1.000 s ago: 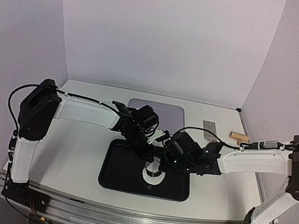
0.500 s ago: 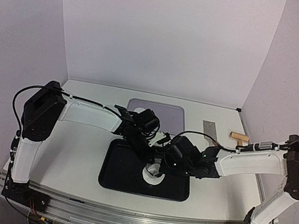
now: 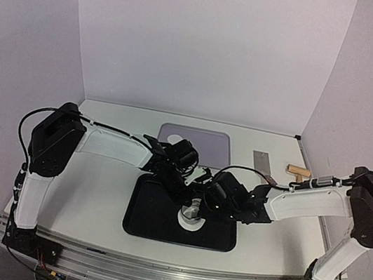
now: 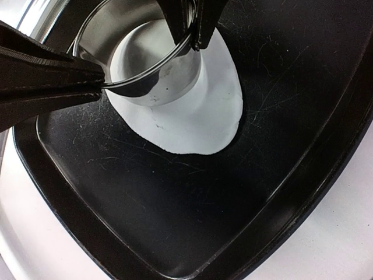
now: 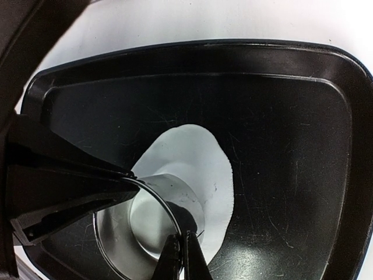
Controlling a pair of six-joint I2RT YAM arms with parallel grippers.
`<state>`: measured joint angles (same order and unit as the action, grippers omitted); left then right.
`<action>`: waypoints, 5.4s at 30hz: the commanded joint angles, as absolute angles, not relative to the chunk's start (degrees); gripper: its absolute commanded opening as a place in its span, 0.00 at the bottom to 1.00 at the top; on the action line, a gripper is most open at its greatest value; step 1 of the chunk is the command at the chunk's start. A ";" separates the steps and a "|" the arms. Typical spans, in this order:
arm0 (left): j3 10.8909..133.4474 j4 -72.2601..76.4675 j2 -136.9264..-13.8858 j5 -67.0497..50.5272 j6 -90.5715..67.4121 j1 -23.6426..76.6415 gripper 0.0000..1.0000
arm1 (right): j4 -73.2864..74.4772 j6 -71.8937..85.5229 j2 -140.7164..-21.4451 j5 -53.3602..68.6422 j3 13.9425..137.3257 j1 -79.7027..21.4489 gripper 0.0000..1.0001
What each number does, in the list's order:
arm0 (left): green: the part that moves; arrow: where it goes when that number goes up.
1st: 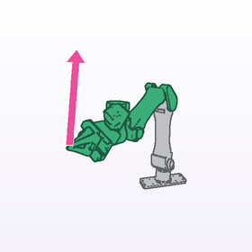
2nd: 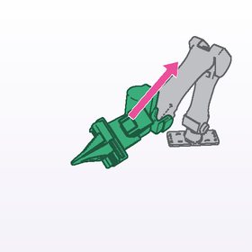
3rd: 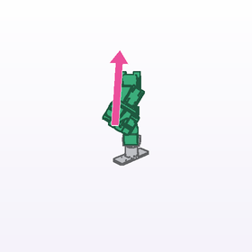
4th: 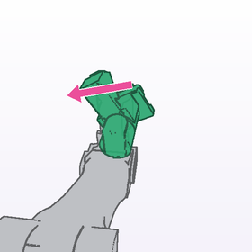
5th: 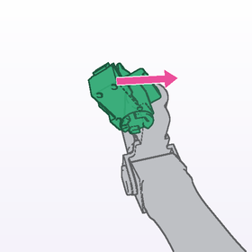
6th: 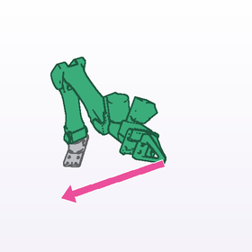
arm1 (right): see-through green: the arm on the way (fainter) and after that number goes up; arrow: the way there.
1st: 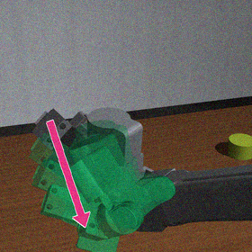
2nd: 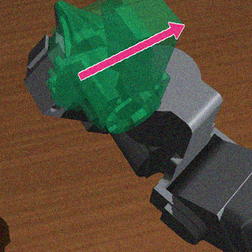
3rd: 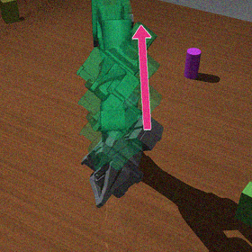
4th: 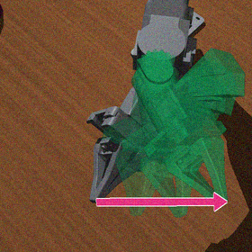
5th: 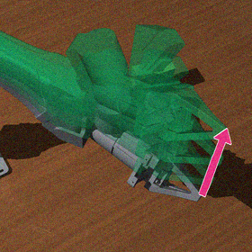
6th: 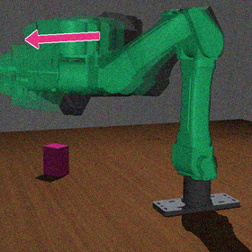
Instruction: Roll out the dumpling wrappers from the dough
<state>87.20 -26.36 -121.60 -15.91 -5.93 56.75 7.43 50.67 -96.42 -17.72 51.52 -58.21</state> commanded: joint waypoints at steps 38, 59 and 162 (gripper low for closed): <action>61.81 -15.42 -128.92 -23.08 -2.58 59.56 0.00 | 11.42 59.88 -108.05 -13.27 38.68 -56.71 0.00; 62.14 -13.58 -127.60 -22.61 -12.72 58.19 0.00 | 13.58 69.75 -103.69 -17.58 38.19 -62.38 0.00; 59.81 -12.78 -123.35 -33.04 -10.29 59.66 0.00 | 19.05 60.35 -113.01 -19.74 50.32 -60.33 0.00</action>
<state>63.96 5.16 -115.68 -23.43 -10.85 55.21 8.51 60.98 -103.74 -24.19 53.70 -62.81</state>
